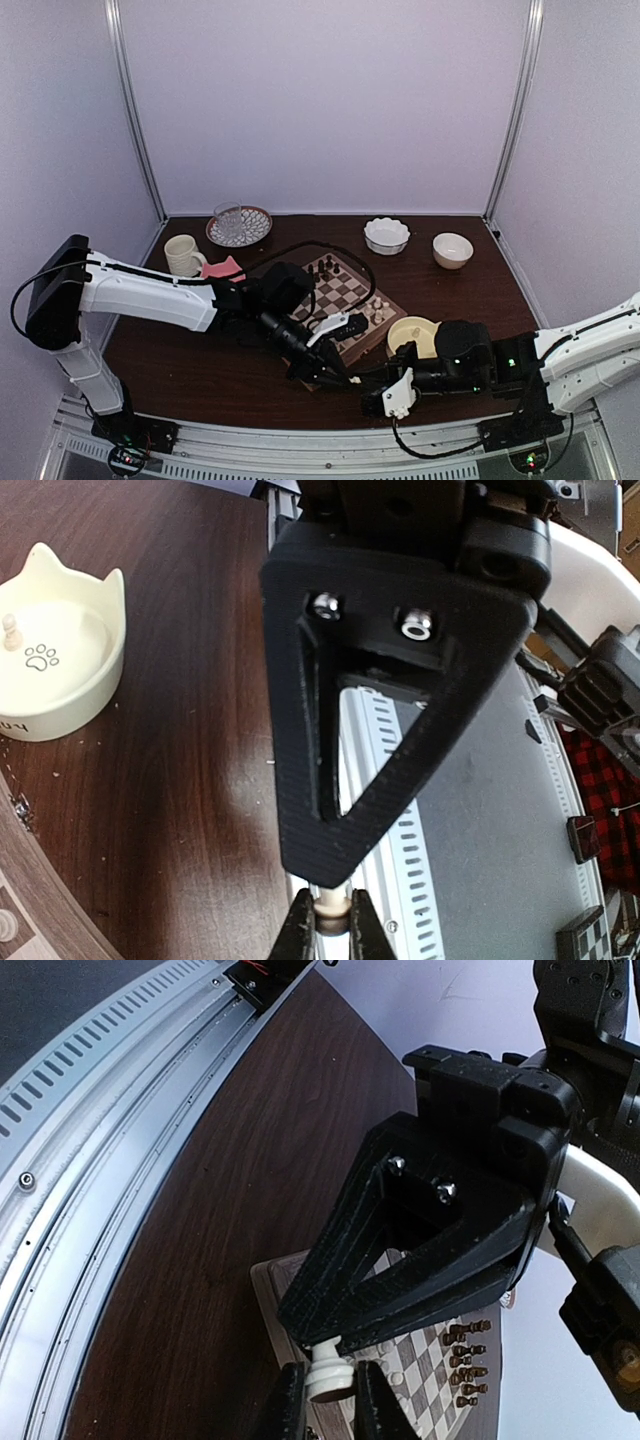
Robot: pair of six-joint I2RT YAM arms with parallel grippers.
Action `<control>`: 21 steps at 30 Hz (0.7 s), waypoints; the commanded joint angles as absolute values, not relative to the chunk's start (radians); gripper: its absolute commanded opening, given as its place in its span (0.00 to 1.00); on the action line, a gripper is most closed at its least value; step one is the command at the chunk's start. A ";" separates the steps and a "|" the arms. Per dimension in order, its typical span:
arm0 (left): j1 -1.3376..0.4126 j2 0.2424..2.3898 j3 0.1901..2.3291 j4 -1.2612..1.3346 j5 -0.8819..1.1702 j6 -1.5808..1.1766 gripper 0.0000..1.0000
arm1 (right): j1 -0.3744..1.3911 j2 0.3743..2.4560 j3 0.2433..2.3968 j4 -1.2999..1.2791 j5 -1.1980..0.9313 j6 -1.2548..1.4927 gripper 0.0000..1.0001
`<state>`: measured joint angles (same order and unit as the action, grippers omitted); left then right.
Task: Set up the chess pieces on the board
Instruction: Pass from the left arm to the right, then pass from the right arm to the left
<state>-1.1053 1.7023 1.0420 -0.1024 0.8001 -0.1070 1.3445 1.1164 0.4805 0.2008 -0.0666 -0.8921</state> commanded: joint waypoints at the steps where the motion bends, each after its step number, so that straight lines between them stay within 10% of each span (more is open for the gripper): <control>1: -1.111 1.692 1.047 -0.016 0.786 -0.140 0.19 | 1.352 1.099 0.485 0.240 -0.031 -0.877 0.07; 11: -1.078 1.574 0.823 0.416 0.669 -0.342 0.46 | 1.353 1.027 0.401 0.404 0.024 -0.854 0.04; 21: -1.075 1.550 0.624 0.945 0.589 -0.495 0.47 | 1.354 1.047 0.376 0.509 0.054 -0.834 0.04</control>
